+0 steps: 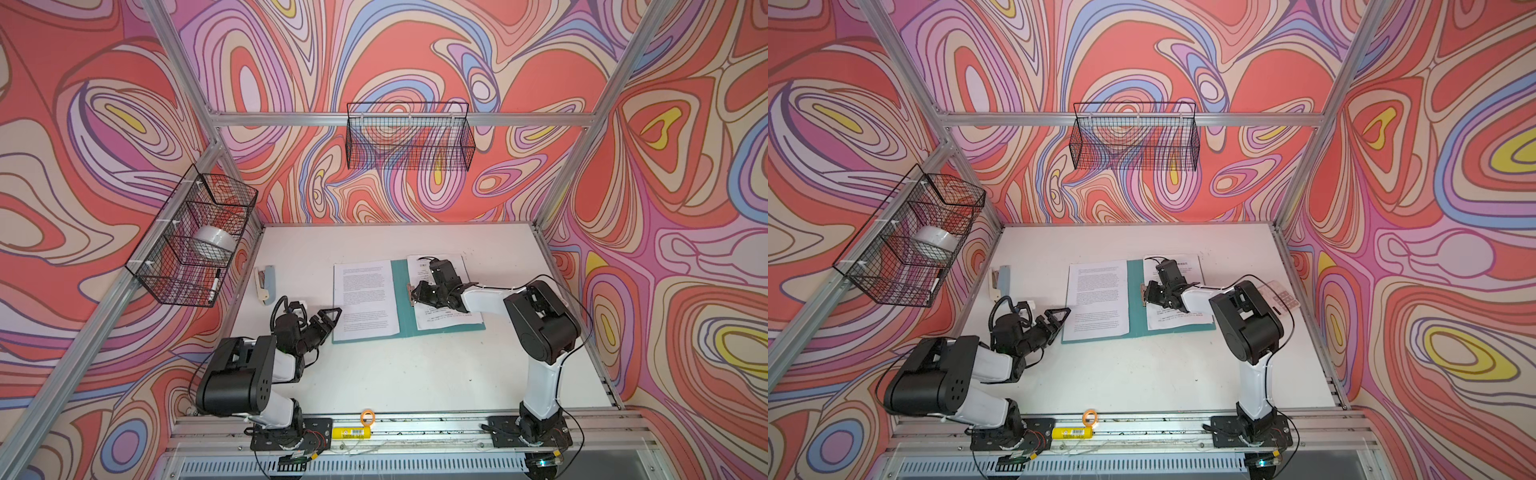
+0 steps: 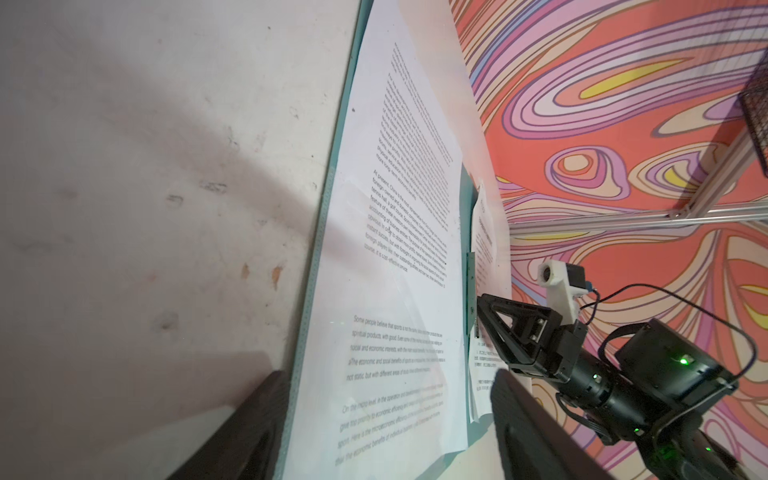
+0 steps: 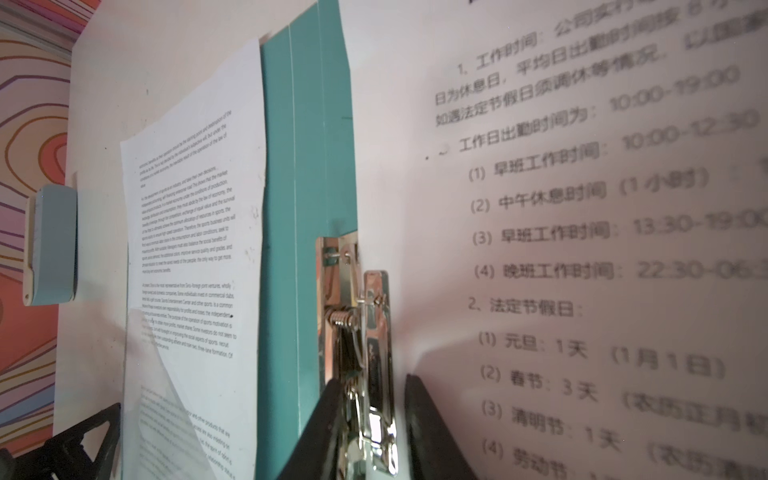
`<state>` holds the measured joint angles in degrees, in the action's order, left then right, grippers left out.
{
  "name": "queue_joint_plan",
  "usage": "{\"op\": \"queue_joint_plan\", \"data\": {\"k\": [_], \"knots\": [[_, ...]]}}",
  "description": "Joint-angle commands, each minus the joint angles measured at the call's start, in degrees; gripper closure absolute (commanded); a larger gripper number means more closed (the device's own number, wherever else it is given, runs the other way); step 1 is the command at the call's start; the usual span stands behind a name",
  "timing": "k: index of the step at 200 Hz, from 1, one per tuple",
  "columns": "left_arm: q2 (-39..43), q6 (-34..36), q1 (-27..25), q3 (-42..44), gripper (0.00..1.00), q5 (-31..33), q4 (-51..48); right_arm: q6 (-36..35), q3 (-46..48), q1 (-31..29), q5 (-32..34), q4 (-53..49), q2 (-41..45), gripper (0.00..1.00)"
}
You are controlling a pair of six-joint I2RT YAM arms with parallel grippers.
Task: Put the files into the folder
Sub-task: 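Lift the teal folder's cover with the left gripper and swing it upright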
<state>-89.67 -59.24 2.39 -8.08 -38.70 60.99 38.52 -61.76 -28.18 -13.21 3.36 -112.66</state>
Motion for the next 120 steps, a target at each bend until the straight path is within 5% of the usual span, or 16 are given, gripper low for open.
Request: {"op": "queue_joint_plan", "data": {"k": [1, 20, 85, 120], "knots": [[-4.9, -6.8, -1.2, 0.2, 0.29, -9.5, 17.2, 1.3, 3.8, -2.5, -4.9, -7.5, -4.7, 0.73], [-7.3, -6.4, -1.2, -0.6, 0.39, -10.6, 17.2, 1.4, 4.3, -2.5, -5.1, -7.4, -4.6, 0.73], [-1.1, -6.6, -1.2, -0.2, 0.51, -9.0, 14.0, 2.8, 5.6, -2.5, -5.5, -6.6, -0.9, 0.71], [4.3, -5.5, -1.2, -1.2, 0.75, -9.2, 7.4, 3.6, 5.8, -2.5, -5.9, -6.8, 3.4, 0.66]]}}
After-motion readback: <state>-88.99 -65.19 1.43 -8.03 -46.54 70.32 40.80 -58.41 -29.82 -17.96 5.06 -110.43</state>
